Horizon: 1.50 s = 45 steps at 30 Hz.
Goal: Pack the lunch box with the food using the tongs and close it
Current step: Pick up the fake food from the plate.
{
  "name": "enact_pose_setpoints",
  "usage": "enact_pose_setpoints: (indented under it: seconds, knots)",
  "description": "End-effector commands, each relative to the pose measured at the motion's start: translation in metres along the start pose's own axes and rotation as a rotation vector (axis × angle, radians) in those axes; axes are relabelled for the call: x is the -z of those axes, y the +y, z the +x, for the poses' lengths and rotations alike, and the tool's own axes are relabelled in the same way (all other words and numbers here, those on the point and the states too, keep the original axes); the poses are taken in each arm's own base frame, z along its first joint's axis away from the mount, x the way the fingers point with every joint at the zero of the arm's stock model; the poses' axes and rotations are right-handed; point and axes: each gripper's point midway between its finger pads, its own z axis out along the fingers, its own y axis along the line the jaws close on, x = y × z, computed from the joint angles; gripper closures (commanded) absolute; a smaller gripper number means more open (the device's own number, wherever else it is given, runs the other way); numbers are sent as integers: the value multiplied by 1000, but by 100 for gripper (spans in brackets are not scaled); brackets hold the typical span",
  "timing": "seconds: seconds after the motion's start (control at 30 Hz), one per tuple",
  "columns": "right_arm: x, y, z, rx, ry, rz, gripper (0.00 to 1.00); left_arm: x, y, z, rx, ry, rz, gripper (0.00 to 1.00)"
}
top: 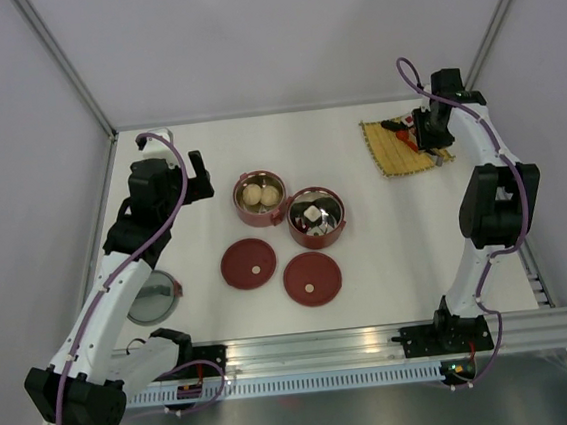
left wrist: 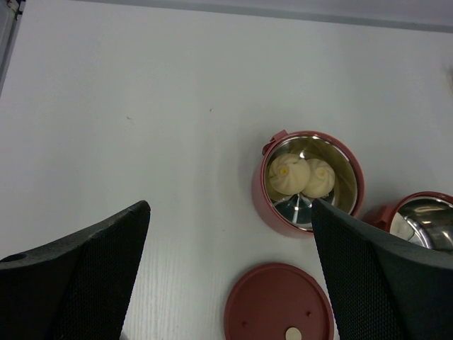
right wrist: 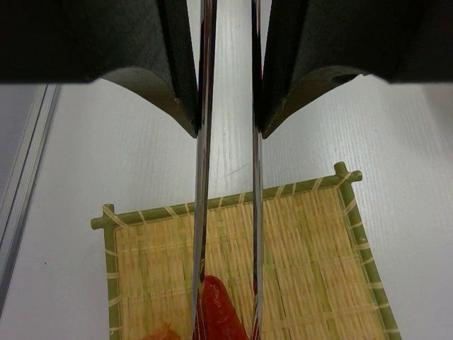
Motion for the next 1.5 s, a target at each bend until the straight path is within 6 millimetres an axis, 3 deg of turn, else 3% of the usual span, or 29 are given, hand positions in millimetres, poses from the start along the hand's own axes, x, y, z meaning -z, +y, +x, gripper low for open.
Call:
enact_pose_setpoints:
  seconds: [0.0, 0.5, 0.77, 1.47]
  knots:
    - [27, -3, -22, 26, -75, -2, 56, 1, -2, -12, 4, -30, 10, 0]
    - [15, -11, -11, 114, 2, 23, 57, 1, -3, -12, 6, -29, 13, 0]
    - [16, -12, -18, 148, 1, 10, 57, -2, -3, -10, 3, -20, 13, 0]
    - [1, -14, -10, 161, 47, -13, 54, -3, -2, -9, -2, -18, 8, 0]
